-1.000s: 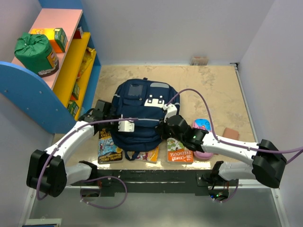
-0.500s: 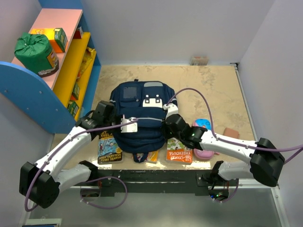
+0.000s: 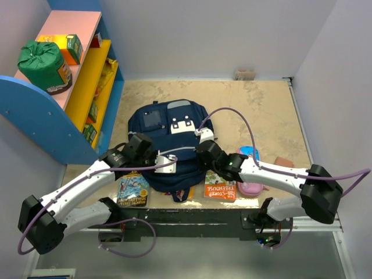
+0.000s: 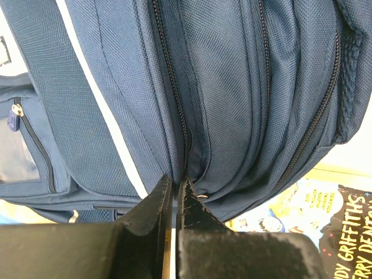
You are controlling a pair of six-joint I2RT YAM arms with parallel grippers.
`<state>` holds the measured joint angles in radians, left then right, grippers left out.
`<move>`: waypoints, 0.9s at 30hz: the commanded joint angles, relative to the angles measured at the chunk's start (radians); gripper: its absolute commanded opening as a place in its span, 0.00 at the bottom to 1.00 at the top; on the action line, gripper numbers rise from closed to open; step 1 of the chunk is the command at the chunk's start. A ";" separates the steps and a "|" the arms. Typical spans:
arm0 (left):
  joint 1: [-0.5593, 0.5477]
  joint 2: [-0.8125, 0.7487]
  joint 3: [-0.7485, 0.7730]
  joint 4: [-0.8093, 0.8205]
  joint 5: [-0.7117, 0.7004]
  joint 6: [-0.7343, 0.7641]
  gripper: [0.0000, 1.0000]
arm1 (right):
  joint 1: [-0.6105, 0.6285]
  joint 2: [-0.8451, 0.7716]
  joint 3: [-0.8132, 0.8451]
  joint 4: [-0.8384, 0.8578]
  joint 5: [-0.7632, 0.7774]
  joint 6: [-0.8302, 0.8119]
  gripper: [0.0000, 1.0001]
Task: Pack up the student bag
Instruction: Pick up the personal item from the center of the board.
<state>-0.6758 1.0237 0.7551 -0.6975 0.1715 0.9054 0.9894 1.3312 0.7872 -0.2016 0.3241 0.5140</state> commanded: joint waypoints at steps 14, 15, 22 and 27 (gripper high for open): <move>-0.064 0.029 0.056 0.265 0.157 -0.128 0.00 | 0.114 0.051 0.036 0.491 -0.305 0.064 0.00; -0.064 0.030 0.061 0.276 0.157 -0.141 0.00 | 0.118 0.069 0.047 0.493 -0.319 0.061 0.00; -0.067 0.038 0.064 0.375 0.181 -0.247 0.00 | 0.179 0.151 0.060 0.626 -0.381 0.110 0.00; -0.070 0.050 0.066 0.424 0.160 -0.278 0.00 | 0.180 0.206 0.087 0.673 -0.434 0.104 0.00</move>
<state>-0.7025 1.0630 0.7555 -0.6300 0.1642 0.7151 1.1004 1.4879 0.7879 0.2142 0.1093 0.6201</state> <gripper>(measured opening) 0.042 0.056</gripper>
